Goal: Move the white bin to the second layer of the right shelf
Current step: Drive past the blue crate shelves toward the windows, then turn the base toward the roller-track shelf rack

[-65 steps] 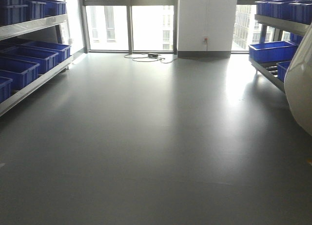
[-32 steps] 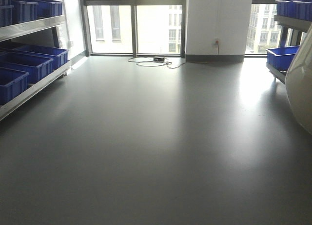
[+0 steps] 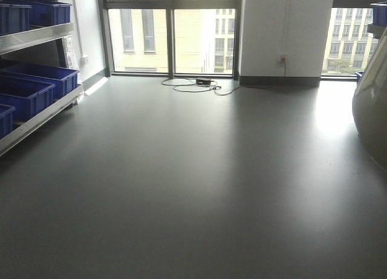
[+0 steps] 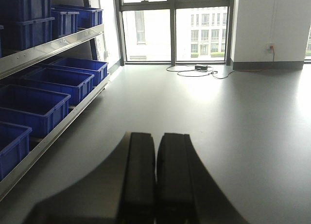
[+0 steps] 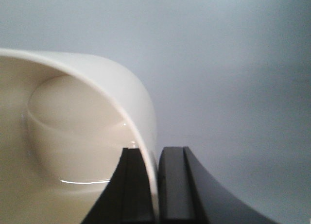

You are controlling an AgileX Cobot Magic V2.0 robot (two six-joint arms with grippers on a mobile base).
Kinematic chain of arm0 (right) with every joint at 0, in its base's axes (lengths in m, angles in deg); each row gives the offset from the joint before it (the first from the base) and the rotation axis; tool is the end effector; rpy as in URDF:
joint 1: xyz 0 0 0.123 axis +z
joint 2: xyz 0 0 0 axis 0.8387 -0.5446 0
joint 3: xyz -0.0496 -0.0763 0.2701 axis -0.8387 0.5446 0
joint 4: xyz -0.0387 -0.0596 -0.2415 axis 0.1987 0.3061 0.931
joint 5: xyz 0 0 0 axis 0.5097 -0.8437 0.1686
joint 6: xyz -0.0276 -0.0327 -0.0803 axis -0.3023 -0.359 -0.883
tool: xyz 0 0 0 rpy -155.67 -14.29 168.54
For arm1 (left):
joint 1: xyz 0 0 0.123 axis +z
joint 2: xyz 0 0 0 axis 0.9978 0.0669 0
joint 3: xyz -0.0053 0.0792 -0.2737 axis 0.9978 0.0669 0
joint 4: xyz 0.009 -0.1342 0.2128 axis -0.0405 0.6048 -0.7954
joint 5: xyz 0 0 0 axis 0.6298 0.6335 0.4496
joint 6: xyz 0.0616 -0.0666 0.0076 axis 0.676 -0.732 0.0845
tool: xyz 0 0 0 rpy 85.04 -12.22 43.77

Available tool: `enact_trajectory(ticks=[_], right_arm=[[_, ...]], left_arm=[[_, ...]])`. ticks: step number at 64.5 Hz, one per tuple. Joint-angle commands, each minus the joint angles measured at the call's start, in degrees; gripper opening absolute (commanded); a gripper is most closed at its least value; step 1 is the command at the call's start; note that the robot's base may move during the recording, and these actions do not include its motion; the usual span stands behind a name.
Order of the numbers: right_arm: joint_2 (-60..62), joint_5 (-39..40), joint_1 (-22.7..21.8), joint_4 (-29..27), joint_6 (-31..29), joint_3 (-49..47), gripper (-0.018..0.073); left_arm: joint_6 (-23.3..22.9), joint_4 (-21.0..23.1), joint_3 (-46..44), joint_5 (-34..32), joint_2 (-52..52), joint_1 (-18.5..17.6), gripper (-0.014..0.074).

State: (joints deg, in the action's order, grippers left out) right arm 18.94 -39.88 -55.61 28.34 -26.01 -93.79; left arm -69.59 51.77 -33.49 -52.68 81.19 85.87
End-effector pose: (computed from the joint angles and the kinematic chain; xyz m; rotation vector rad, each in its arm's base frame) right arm 0.1398 0.0025 0.3114 0.1964 2.3631 0.0885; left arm 0.0563 -0.0008 0.2034 0.0355 1.5672 0.0186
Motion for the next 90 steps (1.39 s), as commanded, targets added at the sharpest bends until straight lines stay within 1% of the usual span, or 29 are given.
enact_trajectory(ticks=[1, 90], right_arm=[[0.0, 4.48, -0.23, 0.14, -0.33, -1.78, 0.0077], [-1.02, 4.42, -0.23, 0.2, -0.33, -1.78, 0.0077]], left_arm=[[-0.15, 0.35, 2.11, -4.82, -0.8, -0.2, 0.0085], [-0.15, 0.35, 2.11, -4.82, -0.8, -0.2, 0.0085]])
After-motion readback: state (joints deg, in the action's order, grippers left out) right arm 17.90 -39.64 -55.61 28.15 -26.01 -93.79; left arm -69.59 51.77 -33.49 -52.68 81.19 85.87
